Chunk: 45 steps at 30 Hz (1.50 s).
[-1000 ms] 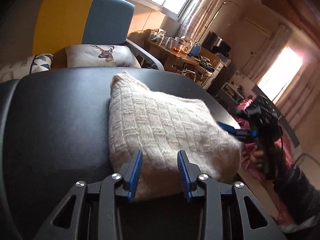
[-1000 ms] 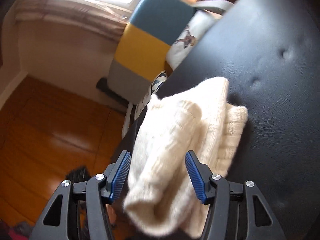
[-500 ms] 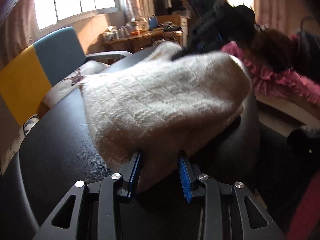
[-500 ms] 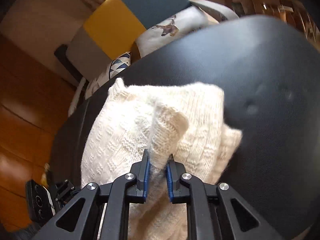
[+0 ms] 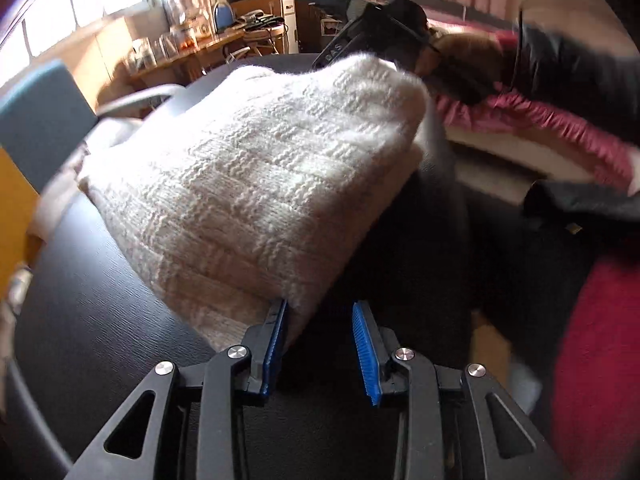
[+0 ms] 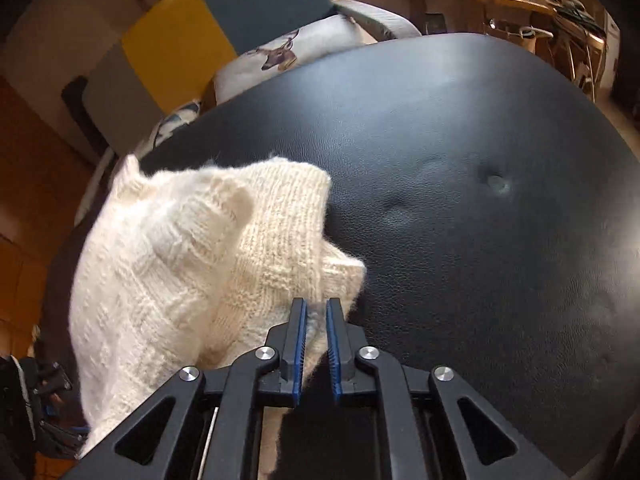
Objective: Fold clothes
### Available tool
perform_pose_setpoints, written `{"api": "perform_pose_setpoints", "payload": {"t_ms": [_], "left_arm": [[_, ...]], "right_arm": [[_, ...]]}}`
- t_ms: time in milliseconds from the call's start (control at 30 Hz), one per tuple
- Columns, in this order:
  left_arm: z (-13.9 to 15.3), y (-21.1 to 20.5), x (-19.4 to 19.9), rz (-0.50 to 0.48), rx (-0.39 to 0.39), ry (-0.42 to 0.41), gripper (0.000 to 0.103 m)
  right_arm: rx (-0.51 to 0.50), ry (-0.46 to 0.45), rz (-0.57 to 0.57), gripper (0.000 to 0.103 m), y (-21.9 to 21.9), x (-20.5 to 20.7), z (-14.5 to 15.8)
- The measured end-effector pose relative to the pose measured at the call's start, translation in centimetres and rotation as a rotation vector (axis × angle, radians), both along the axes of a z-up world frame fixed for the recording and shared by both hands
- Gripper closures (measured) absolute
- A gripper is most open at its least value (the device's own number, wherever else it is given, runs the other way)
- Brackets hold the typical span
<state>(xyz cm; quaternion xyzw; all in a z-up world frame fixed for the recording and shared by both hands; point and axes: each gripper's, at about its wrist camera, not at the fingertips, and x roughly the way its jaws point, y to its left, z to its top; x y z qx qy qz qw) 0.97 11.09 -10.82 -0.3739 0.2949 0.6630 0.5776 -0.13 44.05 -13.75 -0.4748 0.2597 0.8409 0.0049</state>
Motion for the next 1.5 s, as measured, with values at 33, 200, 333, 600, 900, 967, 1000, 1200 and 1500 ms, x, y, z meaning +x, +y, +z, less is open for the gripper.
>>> {"api": "perform_pose_setpoints", "payload": {"t_ms": [33,200,333,600,900,967,1000,1200,1500], "left_arm": [[0.6,-0.2,-0.4,0.006,0.008,-0.054,0.076],[4.8,-1.3,-3.1,0.06,0.176,-0.202,0.076],[6.5,-0.4,-7.3,0.16,0.273,-0.251,0.076],[5.7,9.0,-11.7,0.155,0.223,-0.232,0.076],[2.2,17.5,-11.0,0.041,0.018,-0.167,0.076],[1.1,19.3,-10.3,0.022,-0.032,-0.154,0.073],[0.7,19.9,-9.6,0.005,-0.039,-0.132,0.073],[-0.3,20.4,-6.5,-0.026,0.041,-0.067,0.073],[2.0,18.2,-7.6,0.056,0.1,-0.099,0.072]], "right_arm": [[-0.055,0.035,-0.007,0.091,0.5,0.8,0.6],[-0.277,0.192,0.09,0.076,0.2,5.9,4.6],[-0.295,0.203,0.296,0.066,-3.5,8.5,6.2],[-0.277,0.11,0.493,0.06,-9.1,6.0,3.7],[-0.574,-0.027,0.813,0.046,-14.6,1.5,-0.8],[-0.703,-0.046,0.88,0.046,-13.9,1.9,-1.2],[-0.749,-0.044,0.895,0.046,-13.3,2.2,-1.1],[-0.745,-0.149,0.796,0.075,-9.1,5.6,-4.6],[-0.65,0.097,0.361,0.06,-2.0,13.4,-1.6]]}}
